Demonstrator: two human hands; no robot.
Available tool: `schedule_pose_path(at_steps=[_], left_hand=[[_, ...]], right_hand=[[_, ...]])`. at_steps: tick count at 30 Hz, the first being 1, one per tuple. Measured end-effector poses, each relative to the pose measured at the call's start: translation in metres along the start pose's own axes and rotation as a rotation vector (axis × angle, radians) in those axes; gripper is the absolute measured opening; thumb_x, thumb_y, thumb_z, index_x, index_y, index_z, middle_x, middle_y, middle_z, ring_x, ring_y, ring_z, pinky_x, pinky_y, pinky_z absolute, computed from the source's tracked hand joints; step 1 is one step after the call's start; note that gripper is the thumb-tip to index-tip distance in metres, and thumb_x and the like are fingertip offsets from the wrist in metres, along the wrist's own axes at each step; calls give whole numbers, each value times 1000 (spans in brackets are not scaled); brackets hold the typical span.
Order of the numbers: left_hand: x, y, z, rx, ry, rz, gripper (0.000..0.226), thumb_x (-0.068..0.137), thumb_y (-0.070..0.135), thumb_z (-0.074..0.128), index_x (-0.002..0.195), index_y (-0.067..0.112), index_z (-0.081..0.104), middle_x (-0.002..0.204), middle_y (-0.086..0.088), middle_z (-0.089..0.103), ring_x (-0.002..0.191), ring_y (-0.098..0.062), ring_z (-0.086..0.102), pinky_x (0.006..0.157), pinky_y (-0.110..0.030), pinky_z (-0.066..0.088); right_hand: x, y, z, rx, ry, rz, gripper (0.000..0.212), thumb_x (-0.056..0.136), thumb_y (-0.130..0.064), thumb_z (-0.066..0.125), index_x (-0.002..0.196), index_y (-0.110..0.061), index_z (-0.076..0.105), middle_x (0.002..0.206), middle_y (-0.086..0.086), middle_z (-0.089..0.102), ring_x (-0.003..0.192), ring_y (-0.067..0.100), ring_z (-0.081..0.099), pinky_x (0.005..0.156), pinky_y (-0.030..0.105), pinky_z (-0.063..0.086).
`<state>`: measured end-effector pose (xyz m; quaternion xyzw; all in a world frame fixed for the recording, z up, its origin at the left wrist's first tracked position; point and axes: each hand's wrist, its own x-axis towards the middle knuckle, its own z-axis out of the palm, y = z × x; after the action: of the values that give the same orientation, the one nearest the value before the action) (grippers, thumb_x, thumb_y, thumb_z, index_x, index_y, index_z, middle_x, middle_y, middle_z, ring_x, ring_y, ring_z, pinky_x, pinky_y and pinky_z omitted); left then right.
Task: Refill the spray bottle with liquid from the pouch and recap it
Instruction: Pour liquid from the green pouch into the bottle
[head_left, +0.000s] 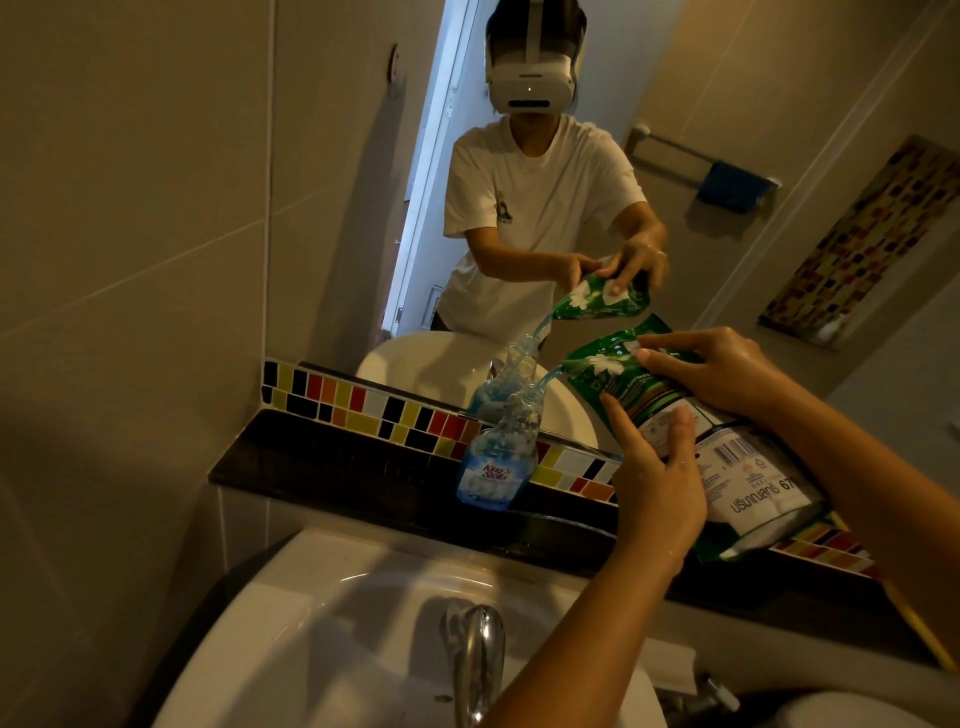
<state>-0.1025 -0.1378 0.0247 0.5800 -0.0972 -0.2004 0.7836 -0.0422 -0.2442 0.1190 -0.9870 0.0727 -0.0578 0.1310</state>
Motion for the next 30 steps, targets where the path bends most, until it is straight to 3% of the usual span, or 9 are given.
schedule_pose_path(at_steps=[3,6,11,15,17,21,24,27,30], left_hand=[[1,-1,0,-14,9,7,76,95,57,36,150,43,-14,142,-7,51,76,4,50,56,-10,44],[2,0,0,-19,16,5,75,95,57,36,150,43,-14,144,-8,49,91,-7,53,65,-13,45],[2,3,-2,-6,15,-2,75,95,58,35,150,43,-13,144,-8,50,71,6,45,55,-9,41],[-1,5,-3,11,12,-11,87,79,69,29,150,43,-13,142,-8,51,70,7,44,53,-9,41],[-1,4,-3,17,13,-8,80,88,65,33,150,43,-13,141,-8,52,71,6,45,56,-9,42],[-2,5,-2,-1,19,-7,74,95,57,34,151,41,-13,144,-8,50,94,-8,53,78,-21,47],[-6,9,-2,-9,27,-4,86,81,69,30,151,42,-13,145,-8,48,115,-21,58,87,-29,50],[-7,10,-3,-13,26,4,95,68,71,27,150,44,-13,144,-9,49,118,-23,58,91,-34,51],[-6,8,-2,-10,25,-2,92,73,71,28,150,43,-13,144,-8,49,117,-21,59,90,-33,51]], right_hand=[[1,0,0,2,-9,1,46,85,-55,52,127,-36,59,123,7,63,81,10,60,63,19,44],[2,0,-1,2,-7,4,48,83,-57,51,126,-37,59,125,7,63,89,15,61,69,24,46],[4,-1,0,6,-15,13,53,79,-61,50,125,-37,59,127,7,62,94,17,61,73,26,44],[4,-2,1,13,-27,5,55,78,-61,49,126,-36,59,123,8,64,86,14,63,63,20,45],[5,-1,2,21,-32,6,54,78,-61,49,126,-37,59,122,8,64,85,14,63,63,20,45],[4,-2,0,29,-34,18,62,71,-66,47,125,-38,60,124,8,63,91,17,63,71,25,47],[4,-1,0,21,-28,20,59,73,-65,48,125,-38,60,125,8,63,93,18,63,75,28,48],[5,-1,1,12,-26,11,59,73,-65,48,124,-37,60,126,7,63,91,17,62,72,26,47],[5,-1,0,12,-27,12,59,74,-65,49,124,-38,60,125,7,63,90,16,62,71,25,46]])
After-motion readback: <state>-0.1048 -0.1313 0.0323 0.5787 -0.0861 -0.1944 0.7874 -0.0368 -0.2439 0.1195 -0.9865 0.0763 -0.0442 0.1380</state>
